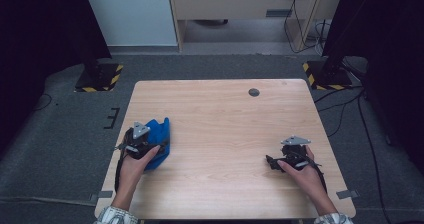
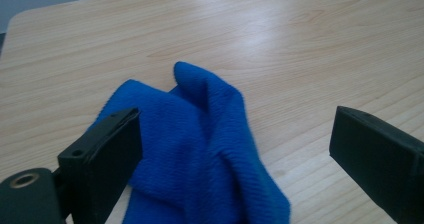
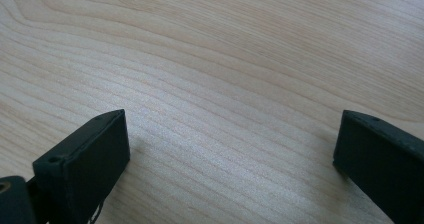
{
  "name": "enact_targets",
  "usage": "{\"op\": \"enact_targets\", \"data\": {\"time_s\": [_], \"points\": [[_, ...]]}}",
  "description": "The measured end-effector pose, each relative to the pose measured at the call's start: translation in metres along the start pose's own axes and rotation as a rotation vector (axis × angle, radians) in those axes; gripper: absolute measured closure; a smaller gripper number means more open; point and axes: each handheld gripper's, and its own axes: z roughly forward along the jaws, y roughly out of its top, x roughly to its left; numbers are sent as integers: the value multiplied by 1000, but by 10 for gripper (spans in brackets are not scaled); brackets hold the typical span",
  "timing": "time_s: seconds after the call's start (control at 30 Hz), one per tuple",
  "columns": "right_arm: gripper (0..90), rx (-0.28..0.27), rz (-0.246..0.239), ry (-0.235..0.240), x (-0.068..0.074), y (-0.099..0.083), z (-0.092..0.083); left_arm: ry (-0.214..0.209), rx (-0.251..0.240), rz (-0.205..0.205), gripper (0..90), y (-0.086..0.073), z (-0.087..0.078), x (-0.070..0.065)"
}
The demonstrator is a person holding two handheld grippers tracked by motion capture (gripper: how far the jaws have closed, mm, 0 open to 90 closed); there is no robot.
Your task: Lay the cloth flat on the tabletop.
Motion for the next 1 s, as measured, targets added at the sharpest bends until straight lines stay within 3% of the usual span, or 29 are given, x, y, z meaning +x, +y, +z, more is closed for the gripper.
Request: {"op": "enact_targets", "data": {"time_s": [0.07, 0.2, 0.3, 0.4, 0.7, 1.0], "points": [[15, 0, 1, 1, 0, 0, 0, 13, 6, -20, 61, -2, -1, 6], [15, 1, 2, 1, 0, 0, 0, 25, 17, -14, 66, -4, 2, 8], [16, 2, 5, 1, 0, 0, 0, 32, 62, 1, 81, -11, 12, 8], [16, 1, 3, 1, 0, 0, 0, 38, 94, -10, 93, -17, 19, 10], [15, 1, 3, 1, 0, 0, 0, 17, 194, -30, 312, -31, 33, 22], [14, 0, 7, -3, 1, 0, 0, 7, 176, -35, 314, -36, 33, 22]]}}
